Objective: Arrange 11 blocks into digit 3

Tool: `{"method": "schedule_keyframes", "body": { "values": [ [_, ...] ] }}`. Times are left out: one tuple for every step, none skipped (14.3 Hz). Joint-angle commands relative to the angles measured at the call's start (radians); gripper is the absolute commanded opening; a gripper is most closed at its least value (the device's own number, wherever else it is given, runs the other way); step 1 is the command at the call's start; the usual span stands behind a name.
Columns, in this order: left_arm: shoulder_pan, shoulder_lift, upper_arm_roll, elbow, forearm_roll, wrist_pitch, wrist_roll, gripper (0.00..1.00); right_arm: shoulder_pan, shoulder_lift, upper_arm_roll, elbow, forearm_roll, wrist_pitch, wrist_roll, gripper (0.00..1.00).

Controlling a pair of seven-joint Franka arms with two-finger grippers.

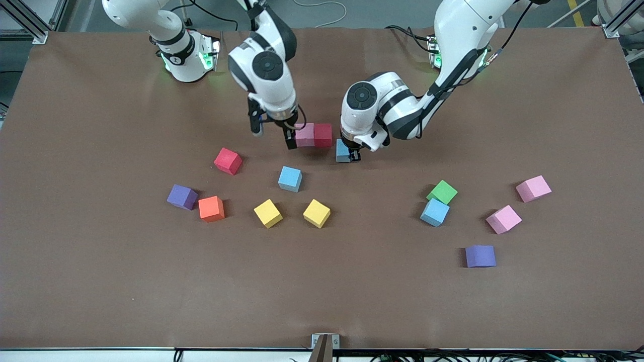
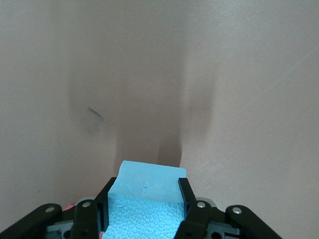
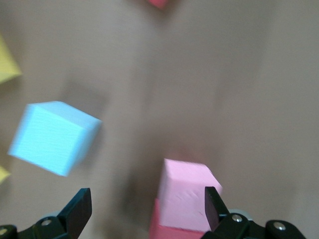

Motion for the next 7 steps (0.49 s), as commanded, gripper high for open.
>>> {"method": "schedule_keyframes", "body": {
  "values": [
    [-0.001, -0.047, 0.0, -0.047, -0.005, -0.003, -0.07, 0.2, -0.089, 0.012, 0.01, 0.049, 0.005, -0.013, -0.285, 1.0],
    [-0.002, -0.044, 0.0, -0.05, -0.005, -0.003, -0.079, 0.2, -0.114, 0.024, 0.01, 0.07, 0.005, -0.015, -0.376, 1.0],
    [-0.002, -0.041, 0.0, -0.052, -0.005, 0.001, -0.093, 0.2, -0.124, 0.042, 0.01, 0.09, 0.005, -0.015, -0.495, 1.0],
    [-0.004, -0.036, 0.0, -0.05, -0.005, 0.007, -0.106, 0.2, -0.128, 0.065, 0.01, 0.107, 0.005, -0.015, -0.598, 1.0],
    [-0.004, -0.032, 0.0, -0.049, -0.005, 0.011, -0.111, 0.2, -0.129, 0.105, 0.01, 0.136, 0.003, -0.015, -0.707, 1.0],
    [-0.006, -0.032, 0.0, -0.049, -0.005, 0.012, -0.113, 0.2, -0.138, 0.128, 0.009, 0.162, 0.003, -0.015, -0.795, 1.0],
    [-0.009, -0.032, 0.0, -0.05, -0.005, 0.012, -0.114, 0.2, -0.157, 0.15, 0.01, 0.182, 0.002, -0.015, -0.87, 1.0]
  ]
}}
